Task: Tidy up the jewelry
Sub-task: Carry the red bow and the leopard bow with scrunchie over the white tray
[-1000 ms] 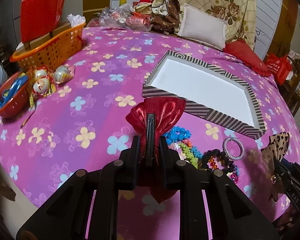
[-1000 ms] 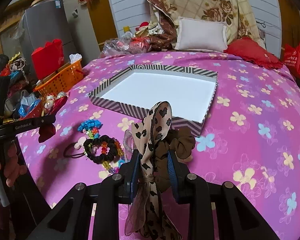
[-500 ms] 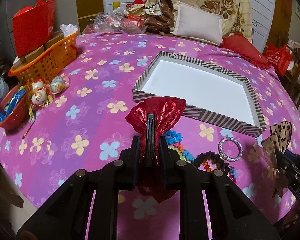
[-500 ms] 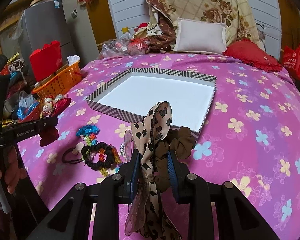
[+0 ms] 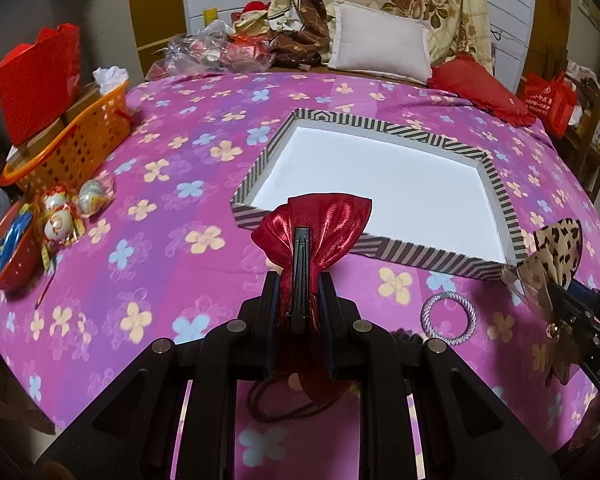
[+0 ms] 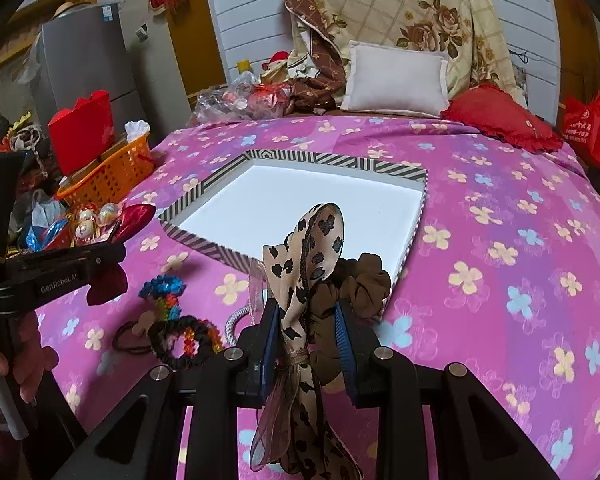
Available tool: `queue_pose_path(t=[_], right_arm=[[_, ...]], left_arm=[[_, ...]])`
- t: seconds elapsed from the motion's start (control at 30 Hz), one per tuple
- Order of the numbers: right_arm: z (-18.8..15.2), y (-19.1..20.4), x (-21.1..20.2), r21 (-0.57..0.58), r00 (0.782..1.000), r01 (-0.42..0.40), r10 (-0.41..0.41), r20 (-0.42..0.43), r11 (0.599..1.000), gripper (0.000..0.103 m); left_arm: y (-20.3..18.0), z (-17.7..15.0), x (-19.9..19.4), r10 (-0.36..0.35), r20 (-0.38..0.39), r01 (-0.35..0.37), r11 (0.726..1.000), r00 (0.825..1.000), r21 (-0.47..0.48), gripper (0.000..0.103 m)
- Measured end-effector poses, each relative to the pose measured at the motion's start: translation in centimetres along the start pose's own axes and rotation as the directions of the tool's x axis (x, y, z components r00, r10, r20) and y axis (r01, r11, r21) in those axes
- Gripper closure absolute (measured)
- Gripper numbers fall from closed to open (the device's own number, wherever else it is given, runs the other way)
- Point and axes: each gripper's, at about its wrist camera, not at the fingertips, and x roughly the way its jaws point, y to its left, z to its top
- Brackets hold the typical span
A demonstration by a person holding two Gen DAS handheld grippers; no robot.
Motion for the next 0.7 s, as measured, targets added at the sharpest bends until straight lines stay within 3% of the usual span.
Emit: queue_pose_path(t=[0.7], right_arm=[[6.0,-2.0,5.4,0.005,1.0,0.021,-0.021,-0.021,1.0,0.077]], left_arm=[[-0.3,5.9,5.3,-0.001,-0.061,0.002,1.0,0.998,0.01,0.085]])
